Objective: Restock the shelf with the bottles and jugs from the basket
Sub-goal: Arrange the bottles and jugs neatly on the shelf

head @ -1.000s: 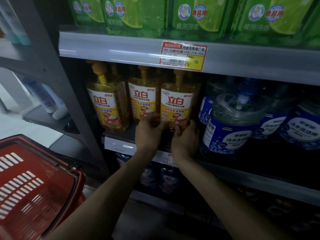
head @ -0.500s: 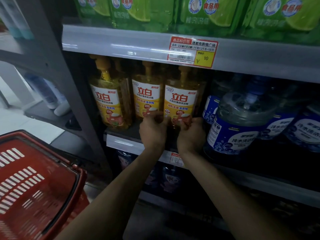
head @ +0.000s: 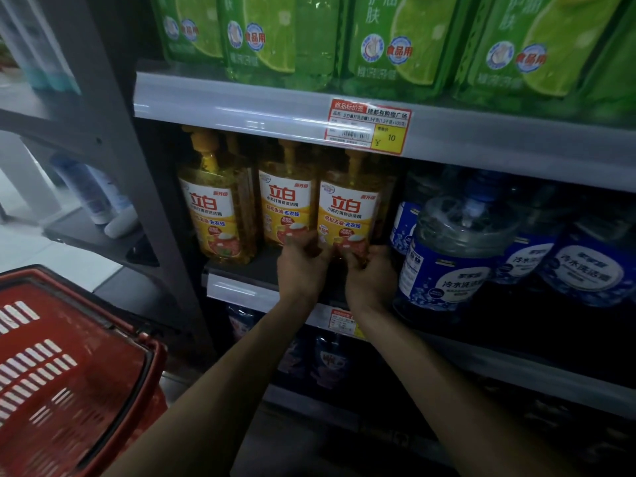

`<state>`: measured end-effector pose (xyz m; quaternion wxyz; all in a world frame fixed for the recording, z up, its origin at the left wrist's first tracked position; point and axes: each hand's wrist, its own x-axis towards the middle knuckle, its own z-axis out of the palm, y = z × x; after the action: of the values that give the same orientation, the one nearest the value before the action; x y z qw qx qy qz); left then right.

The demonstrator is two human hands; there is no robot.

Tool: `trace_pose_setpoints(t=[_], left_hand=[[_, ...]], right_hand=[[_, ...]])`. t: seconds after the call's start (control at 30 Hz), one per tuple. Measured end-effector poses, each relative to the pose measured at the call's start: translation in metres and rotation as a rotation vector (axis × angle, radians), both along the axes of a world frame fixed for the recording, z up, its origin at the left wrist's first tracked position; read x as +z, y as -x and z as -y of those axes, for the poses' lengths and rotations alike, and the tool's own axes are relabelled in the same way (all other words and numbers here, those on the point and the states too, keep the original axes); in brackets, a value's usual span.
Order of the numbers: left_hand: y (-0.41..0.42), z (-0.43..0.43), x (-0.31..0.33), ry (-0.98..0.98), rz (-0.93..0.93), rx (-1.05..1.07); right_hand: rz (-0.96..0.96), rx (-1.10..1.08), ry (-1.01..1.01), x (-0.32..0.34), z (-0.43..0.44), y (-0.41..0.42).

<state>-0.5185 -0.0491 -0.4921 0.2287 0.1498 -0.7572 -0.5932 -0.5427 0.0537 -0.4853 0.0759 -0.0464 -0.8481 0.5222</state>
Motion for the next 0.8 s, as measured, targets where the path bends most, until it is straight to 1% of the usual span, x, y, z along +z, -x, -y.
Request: trace_pose_setpoints(t=[0.2, 0.27, 0.33, 0.37, 0.43, 0.5, 0.63, 0.73, 0.8], left_hand=[[-0.007, 0.006, 0.003, 0.047, 0.007, -0.068], [-0.012, 0.011, 0.004, 0.056, 0.012, -0.012], [-0.018, 0.019, 0.007, 0.011, -0.016, 0.056], [-0.021, 0.023, 0.008, -0.020, -0.045, 0.070], [-0.028, 0.030, 0.013, -0.057, -0.117, 0.034], [-0.029, 0.036, 0.013, -0.089, -0.146, -0.027], [-0.022, 0.034, 0.004, -0.134, -0.103, -0.049], [-0.015, 0.030, 0.002, -0.161, -0.089, -0.016], [-0.011, 0.031, 0.000, -0.133, -0.086, -0.010]], right_hand=[[0.019, 0.087, -0.102, 0.006, -0.004, -0.004], [-0.063, 0.088, -0.094, 0.009, -0.004, -0.010], [-0.148, 0.101, -0.048, 0.012, -0.002, -0.016], [-0.161, 0.113, -0.019, 0.013, -0.001, -0.019], [-0.150, 0.142, 0.004, 0.015, 0.004, -0.024], [-0.116, 0.187, 0.001, 0.015, 0.007, -0.027], [-0.025, 0.274, -0.029, 0.013, 0.014, -0.033], [-0.030, 0.283, -0.052, 0.012, 0.019, -0.035], [-0.025, 0.283, -0.060, 0.011, 0.019, -0.035]])
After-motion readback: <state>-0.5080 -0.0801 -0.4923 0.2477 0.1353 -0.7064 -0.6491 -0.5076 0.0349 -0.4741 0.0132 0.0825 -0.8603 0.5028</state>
